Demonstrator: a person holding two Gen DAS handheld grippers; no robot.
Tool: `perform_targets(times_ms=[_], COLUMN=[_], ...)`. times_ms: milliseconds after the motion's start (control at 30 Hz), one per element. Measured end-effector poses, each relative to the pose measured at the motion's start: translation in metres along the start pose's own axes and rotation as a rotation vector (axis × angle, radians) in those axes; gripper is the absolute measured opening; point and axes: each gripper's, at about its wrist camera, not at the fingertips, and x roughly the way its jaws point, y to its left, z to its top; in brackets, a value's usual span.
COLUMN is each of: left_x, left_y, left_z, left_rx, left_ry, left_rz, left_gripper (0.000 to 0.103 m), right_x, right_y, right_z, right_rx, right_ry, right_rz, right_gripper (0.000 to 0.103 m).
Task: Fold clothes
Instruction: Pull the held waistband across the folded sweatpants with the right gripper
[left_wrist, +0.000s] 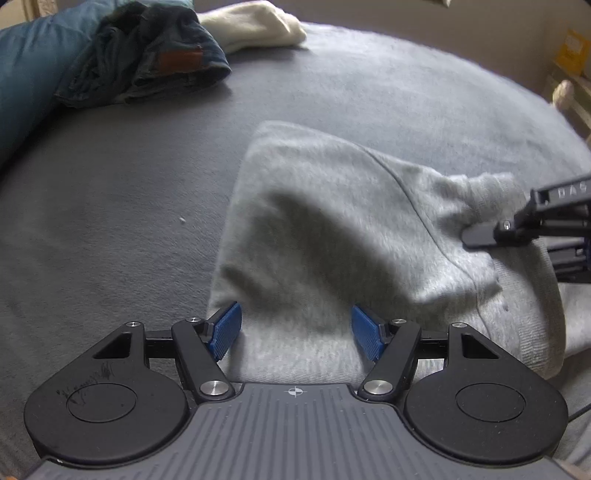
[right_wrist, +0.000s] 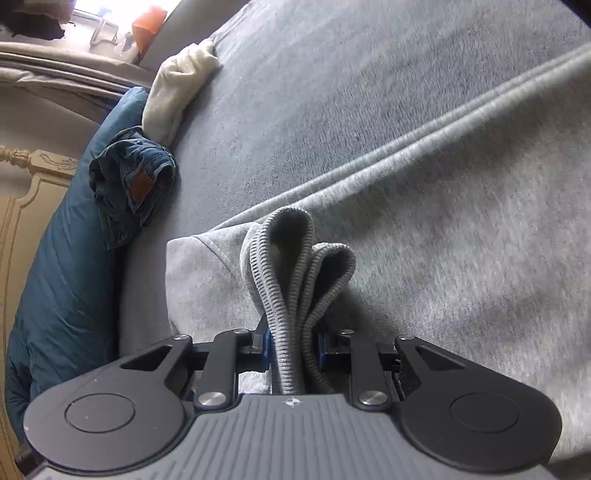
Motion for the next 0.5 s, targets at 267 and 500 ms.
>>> perform_targets(times_ms=[267,500], left_x=[-0.009,0.018], left_y=[0.021,0.013], left_z=[0.021,0.024], left_rx=[-0.133,-0.156], left_ry=[-0.059,0.041], left_rz=[-0.020,-0.087], left_gripper=[0.067,0.067], right_x=[-0.030,-0.074], right_y=[0.013,0.022], right_z=[0.016,0.035], right_rx=[-0.069,-0.151], right_ry=[-0.017,-0.070], right_rz=[-0.004,-0.050], right_gripper=[0.023,0.023])
